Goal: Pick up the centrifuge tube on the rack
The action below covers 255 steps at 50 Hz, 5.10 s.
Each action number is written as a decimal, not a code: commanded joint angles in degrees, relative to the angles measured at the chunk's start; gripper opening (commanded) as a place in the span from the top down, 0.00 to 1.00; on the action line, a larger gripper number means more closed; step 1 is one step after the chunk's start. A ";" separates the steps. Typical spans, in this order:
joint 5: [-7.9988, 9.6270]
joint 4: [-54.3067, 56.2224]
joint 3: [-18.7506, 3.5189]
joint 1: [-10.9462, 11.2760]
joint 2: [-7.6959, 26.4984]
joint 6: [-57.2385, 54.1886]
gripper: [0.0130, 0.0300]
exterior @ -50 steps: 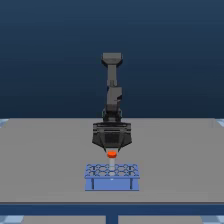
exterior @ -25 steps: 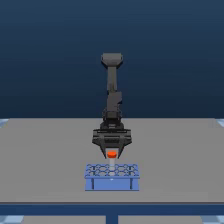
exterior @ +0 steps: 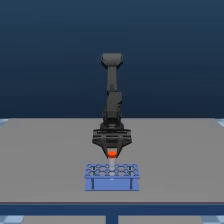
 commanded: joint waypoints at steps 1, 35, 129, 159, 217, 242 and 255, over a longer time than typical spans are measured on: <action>-0.13 0.00 -0.03 0.02 -0.02 0.02 1.00; 6.67 0.11 -2.37 0.00 -4.32 -0.11 1.00; 14.15 11.40 -5.71 0.00 -8.46 -11.40 1.00; 15.00 2.46 -6.14 0.00 -8.88 -2.47 1.00; 17.70 -0.59 -7.57 0.00 -10.15 0.59 1.00; 23.16 -0.32 -10.80 0.00 -12.38 0.32 1.00; 24.64 -0.29 -11.76 0.00 -12.90 0.29 1.00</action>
